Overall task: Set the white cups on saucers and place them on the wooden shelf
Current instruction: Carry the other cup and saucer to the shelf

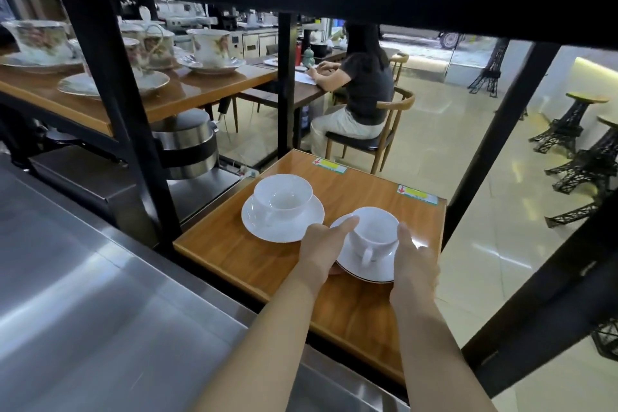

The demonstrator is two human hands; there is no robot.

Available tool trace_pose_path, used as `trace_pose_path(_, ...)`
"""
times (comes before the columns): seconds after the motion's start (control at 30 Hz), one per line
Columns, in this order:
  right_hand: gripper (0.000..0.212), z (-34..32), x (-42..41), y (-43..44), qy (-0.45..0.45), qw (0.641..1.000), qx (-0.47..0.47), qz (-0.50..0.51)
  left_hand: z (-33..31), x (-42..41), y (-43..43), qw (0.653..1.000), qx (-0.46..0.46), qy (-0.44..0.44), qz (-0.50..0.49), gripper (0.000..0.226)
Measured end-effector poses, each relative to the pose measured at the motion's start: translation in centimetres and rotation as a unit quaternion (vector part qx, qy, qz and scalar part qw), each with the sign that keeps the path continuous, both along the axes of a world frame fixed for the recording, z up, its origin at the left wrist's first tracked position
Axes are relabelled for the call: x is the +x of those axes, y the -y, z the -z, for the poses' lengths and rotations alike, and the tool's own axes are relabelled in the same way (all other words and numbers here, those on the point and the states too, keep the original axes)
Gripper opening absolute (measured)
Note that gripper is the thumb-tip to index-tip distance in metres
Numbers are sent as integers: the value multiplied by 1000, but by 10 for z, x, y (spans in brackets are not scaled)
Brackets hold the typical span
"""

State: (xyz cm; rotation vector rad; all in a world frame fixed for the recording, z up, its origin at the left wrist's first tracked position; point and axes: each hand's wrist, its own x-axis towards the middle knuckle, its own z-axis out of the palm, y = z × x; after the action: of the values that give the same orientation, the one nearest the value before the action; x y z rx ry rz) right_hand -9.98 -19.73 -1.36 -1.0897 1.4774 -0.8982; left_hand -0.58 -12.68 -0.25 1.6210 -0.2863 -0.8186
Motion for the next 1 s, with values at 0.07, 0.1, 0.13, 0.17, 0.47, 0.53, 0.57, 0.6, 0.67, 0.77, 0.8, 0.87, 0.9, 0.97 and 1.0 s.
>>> trace_pose_path(0.07, 63, -5, -4, -6, -68, 993, -89, 19, 1, 3, -3, 996, 3, 91, -12, 48)
trace_pose_path(0.1, 61, -5, -6, -10, -59, 990, -131, 9, -1, 4, -4, 989, -5, 147, -23, 44)
trace_pose_path(0.13, 60, -4, -7, -16, -35, 987, -154, -12, -4, 3, -5, 983, -16, 182, -30, 42)
trace_pose_path(0.17, 59, -3, -9, -21, -4, 987, -157, -35, -7, 2, -4, 981, -27, 190, -23, 39)
trace_pose_path(0.47, 53, -6, -12, -35, 48, 986, -135, -85, -28, -14, -7, 979, -25, 193, 54, 49)
trace_pose_path(0.53, 56, -9, -12, -38, 25, 984, -166, -67, -33, -17, -17, 958, -49, 282, 32, 54)
trace_pose_path(0.57, 54, -14, -10, -41, 30, 978, -195, -64, -35, -13, -24, 944, -85, 319, -4, 53)
trace_pose_path(0.6, 49, -20, -6, -43, 44, 971, -222, -72, -39, -7, -33, 928, -119, 350, -55, 49)
trace_pose_path(0.67, 37, -33, 9, -48, 94, 962, -230, -117, -46, 19, -48, 901, -165, 374, -144, 36)
trace_pose_path(0.77, 32, -48, 40, -51, 164, 949, -155, -221, -49, 71, -61, 950, -185, 206, -142, 50)
trace_pose_path(0.8, 41, -50, 51, -51, 159, 943, -127, -263, -47, 84, -65, 970, -181, 127, -105, 61)
trace_pose_path(0.87, 64, -53, 71, -48, 133, 934, -64, -327, -39, 101, -73, 985, -166, 24, -43, 77)
trace_pose_path(0.9, 68, -53, 80, -45, 121, 931, -39, -344, -34, 109, -75, 988, -154, 4, -30, 84)
trace_pose_path(0.97, 68, -53, 91, -40, 88, 930, -10, -356, -25, 120, -75, 992, -127, -5, -22, 93)
trace_pose_path(1.0, 69, -52, 95, -37, 83, 930, 5, -358, -23, 121, -74, 993, -117, -6, -21, 94)
